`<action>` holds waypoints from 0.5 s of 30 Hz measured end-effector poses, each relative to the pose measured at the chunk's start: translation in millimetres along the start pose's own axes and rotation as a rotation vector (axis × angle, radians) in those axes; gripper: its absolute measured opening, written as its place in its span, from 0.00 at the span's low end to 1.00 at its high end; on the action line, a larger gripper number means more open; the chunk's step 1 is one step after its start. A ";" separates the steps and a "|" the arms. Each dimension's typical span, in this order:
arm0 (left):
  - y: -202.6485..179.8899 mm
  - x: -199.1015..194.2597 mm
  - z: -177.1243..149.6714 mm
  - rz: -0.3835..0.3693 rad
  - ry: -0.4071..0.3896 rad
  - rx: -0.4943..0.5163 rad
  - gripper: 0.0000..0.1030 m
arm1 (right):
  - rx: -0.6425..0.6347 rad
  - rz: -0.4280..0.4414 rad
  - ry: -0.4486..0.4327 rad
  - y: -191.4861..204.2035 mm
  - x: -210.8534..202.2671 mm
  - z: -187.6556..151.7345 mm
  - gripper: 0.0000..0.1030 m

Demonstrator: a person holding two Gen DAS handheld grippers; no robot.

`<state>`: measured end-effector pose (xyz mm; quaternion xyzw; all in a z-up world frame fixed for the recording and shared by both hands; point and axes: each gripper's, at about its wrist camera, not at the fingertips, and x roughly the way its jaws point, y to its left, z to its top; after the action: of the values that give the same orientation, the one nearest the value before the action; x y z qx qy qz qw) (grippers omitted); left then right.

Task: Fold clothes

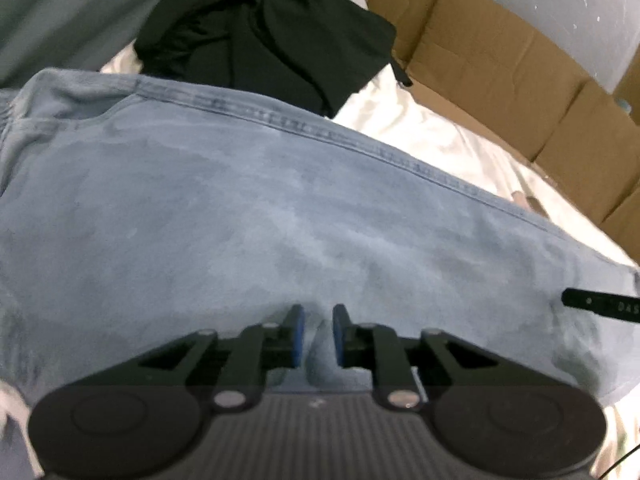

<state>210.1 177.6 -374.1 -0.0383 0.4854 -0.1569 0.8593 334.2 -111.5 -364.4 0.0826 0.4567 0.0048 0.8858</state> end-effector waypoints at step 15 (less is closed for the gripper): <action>-30.3 -46.3 -38.0 -0.108 0.032 0.089 0.24 | 0.243 0.080 0.028 -24.2 -70.3 -88.2 0.42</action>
<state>148.7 166.3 -349.5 -0.0238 0.4890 -0.2250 0.8424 220.2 -128.8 -361.4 0.2073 0.4626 -0.0139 0.8619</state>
